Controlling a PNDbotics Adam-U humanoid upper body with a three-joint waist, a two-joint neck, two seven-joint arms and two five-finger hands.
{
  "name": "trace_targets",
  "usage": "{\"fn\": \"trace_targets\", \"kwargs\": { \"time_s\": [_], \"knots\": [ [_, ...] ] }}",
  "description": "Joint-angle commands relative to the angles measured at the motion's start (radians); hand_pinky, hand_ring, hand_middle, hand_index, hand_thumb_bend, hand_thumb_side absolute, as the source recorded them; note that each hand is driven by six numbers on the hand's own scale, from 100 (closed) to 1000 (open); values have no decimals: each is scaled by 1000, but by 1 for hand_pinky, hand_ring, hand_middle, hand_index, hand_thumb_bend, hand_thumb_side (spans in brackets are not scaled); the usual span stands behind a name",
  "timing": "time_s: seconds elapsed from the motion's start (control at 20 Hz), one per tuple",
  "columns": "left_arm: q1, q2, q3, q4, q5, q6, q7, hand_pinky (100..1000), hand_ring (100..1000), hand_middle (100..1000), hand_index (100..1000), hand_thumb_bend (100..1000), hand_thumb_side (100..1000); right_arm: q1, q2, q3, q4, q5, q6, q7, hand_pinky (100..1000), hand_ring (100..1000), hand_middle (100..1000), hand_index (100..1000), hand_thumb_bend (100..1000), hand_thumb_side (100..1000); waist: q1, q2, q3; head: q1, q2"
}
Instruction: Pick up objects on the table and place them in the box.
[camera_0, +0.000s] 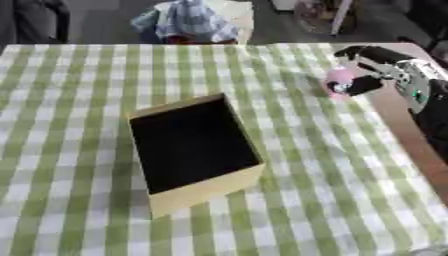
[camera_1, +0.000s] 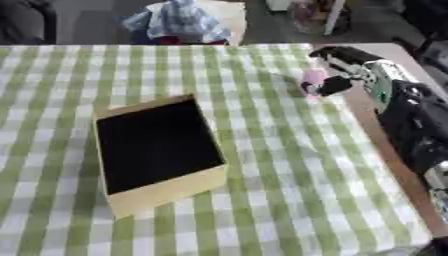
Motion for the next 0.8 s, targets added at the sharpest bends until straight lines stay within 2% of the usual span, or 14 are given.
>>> {"fn": "trace_targets", "kwargs": {
  "time_s": [0.05, 0.8],
  "knots": [
    [-18, 14, 4, -16, 2, -1, -3, 786, 528, 517, 721, 100, 881, -21, -21, -10, 3, 12, 4, -3, 828, 905, 926, 1000, 297, 606, 3, -13, 2, -3, -10],
    [-21, 12, 6, -15, 1, -1, -4, 786, 527, 516, 721, 100, 882, -16, -16, -15, 33, 13, 15, -2, 814, 865, 892, 984, 263, 602, 3, -9, 6, -2, -8]
  ]
}}
